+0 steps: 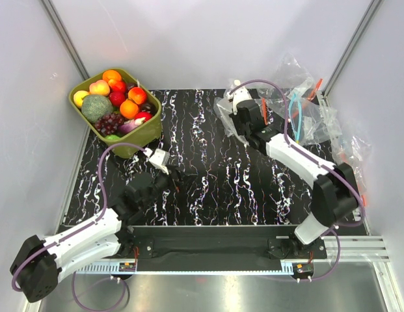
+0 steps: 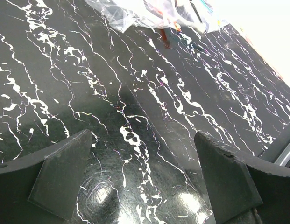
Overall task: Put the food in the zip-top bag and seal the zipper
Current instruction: Pick up the zipper food storage bag at the center of the board, then open the zipper of the food storage bag at the center of the board.
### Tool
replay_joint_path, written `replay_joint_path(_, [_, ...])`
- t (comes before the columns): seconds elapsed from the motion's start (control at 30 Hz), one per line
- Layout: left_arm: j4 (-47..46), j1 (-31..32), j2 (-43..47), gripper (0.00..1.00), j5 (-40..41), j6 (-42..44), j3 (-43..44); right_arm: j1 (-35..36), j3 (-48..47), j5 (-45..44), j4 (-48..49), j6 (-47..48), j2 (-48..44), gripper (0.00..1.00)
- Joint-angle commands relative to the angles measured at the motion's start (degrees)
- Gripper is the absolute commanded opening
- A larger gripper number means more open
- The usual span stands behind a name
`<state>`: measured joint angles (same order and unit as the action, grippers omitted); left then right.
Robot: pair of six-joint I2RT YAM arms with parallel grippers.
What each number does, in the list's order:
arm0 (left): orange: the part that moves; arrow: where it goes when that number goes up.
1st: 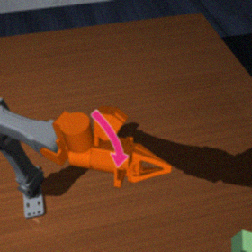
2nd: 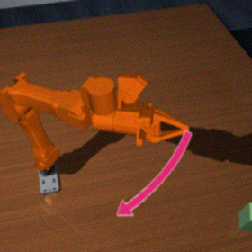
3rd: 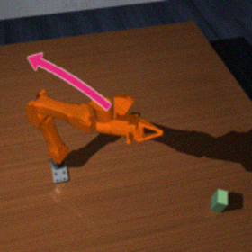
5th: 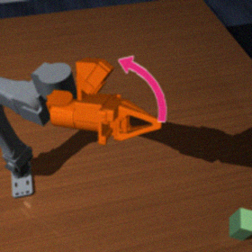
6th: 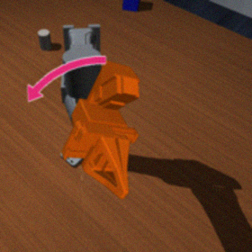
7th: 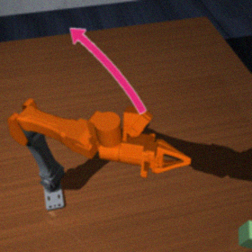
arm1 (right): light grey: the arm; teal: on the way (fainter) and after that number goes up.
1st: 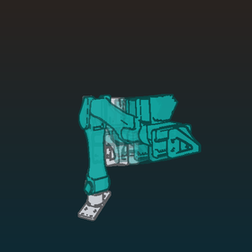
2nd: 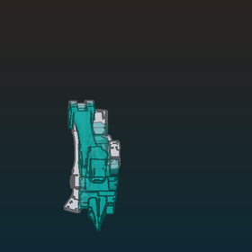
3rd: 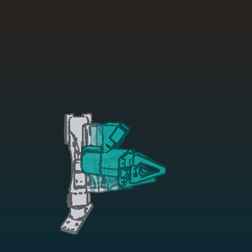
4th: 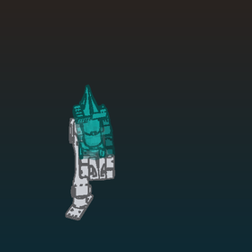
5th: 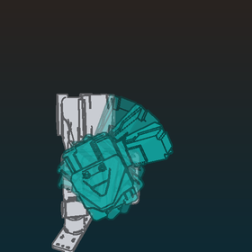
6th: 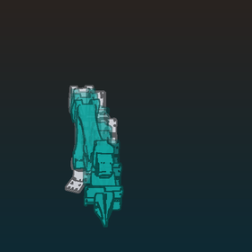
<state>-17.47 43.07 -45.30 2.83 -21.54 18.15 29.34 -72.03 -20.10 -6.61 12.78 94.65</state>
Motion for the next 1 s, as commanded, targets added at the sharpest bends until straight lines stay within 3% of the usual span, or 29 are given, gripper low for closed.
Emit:
replay_joint_path(0.0, [-2.91,0.17,-0.23,0.99,1.39,-0.70,2.24,2.99,-1.54,4.87,-14.19,-18.60,-4.56,0.00])
replay_joint_path(0.17, [-4.32,0.26,-0.67,0.99,-1.24,-0.96,2.15,6.33,-0.05,12.18,-20.72,-29.46,-5.61,0.00])
replay_joint_path(0.4, [-6.70,0.26,-2.24,0.99,-4.85,-0.70,1.89,13.45,7.16,18.51,-14.75,-39.39,-11.06,0.00])
replay_joint_path(0.97, [-8.63,-0.18,-7.35,0.99,-7.83,-2.45,3.12,21.54,8.92,17.20,-13.52,-45.91,-15.72,0.00])
